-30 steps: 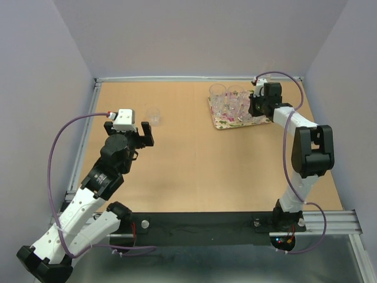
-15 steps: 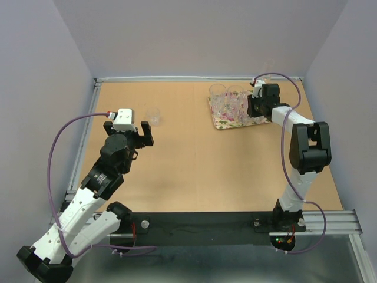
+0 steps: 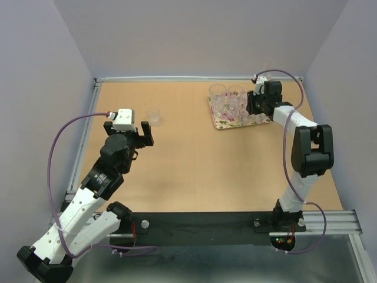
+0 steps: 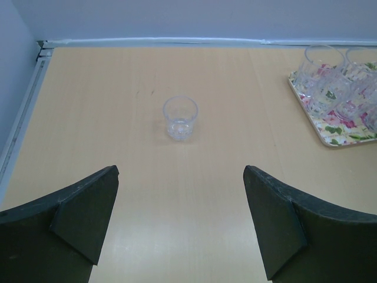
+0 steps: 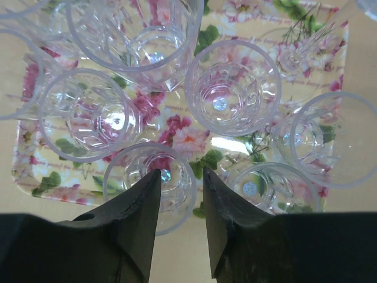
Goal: Place the glasses into the tray
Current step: Place the glass into the tray
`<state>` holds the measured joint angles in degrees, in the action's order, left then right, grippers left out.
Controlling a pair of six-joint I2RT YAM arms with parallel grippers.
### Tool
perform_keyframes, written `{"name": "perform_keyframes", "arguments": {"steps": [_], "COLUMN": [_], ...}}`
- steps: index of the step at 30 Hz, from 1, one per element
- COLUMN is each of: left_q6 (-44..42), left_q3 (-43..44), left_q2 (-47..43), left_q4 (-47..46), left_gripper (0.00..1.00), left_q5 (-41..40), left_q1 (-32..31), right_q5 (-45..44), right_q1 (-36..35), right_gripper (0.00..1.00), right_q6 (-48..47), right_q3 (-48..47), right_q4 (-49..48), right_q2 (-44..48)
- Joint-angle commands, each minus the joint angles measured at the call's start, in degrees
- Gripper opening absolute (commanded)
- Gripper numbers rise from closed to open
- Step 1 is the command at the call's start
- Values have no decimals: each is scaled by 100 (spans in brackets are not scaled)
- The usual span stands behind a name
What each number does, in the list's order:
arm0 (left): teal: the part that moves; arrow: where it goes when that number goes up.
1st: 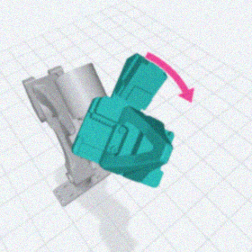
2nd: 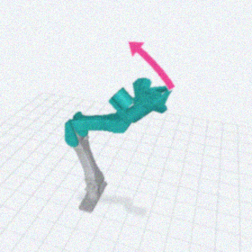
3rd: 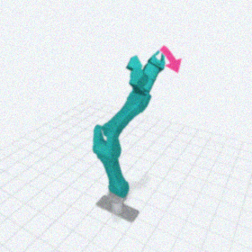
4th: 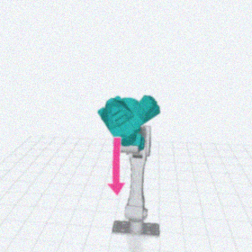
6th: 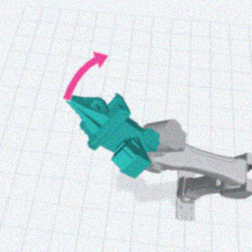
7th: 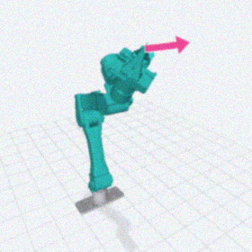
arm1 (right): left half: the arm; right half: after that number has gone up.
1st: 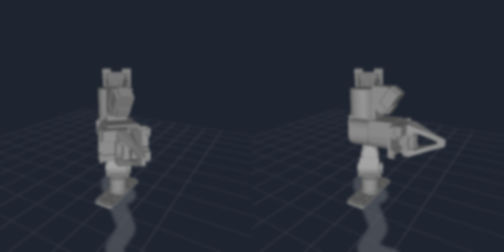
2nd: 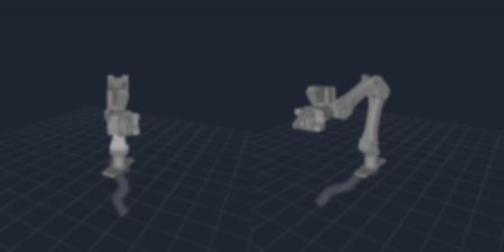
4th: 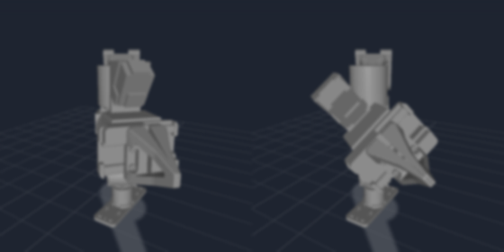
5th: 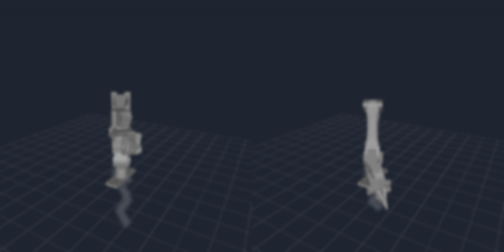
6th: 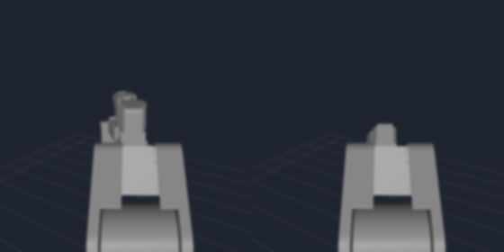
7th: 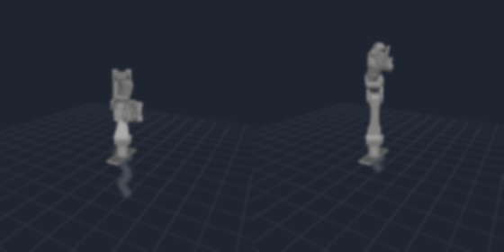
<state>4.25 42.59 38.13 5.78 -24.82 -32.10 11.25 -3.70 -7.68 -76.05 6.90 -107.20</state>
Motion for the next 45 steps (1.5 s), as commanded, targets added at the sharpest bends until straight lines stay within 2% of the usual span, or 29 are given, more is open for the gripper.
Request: {"name": "perform_keyframes", "arguments": {"steps": [1,8,12,15,18,26,34,37,45], "left_q6": [-74,-74,-56,-56,-47,-12,-3,14,129], "left_q3": [-102,-93,-119,-128,-119,-119,-119,-119,-84], "left_q2": [-42,-60,-95,-78,10,81,212,282,476], "left_q4": [-297,-297,-306,-323,-341,-350,-376,-376,-402], "left_gripper": [99,99,99,99,99,99,99,99,99], "left_q5": [3,-5,3,21,74,74,74,82,135], "left_q1": [37,46,46,46,46,72,98,98,160], "right_q5": [123,246,956,1372,1757,1987,2083,2206,2698], "right_q1": [36,37,36,36,36,36,63,72,142], "right_gripper": [40,40,40,49,50,54,92,98,100], "right_q6": [21,-93,-470,-629,-681,-796,-902,-910,-972], "right_q3": [-305,-77,379,810,1162,1979,2481,2613,2982], "right_q4": [-285,-268,-233,-224,-189,-180,-197,-197,-259], "right_q2": [542,1025,1674,2219,2711,3705,4101,4215,4295]}}
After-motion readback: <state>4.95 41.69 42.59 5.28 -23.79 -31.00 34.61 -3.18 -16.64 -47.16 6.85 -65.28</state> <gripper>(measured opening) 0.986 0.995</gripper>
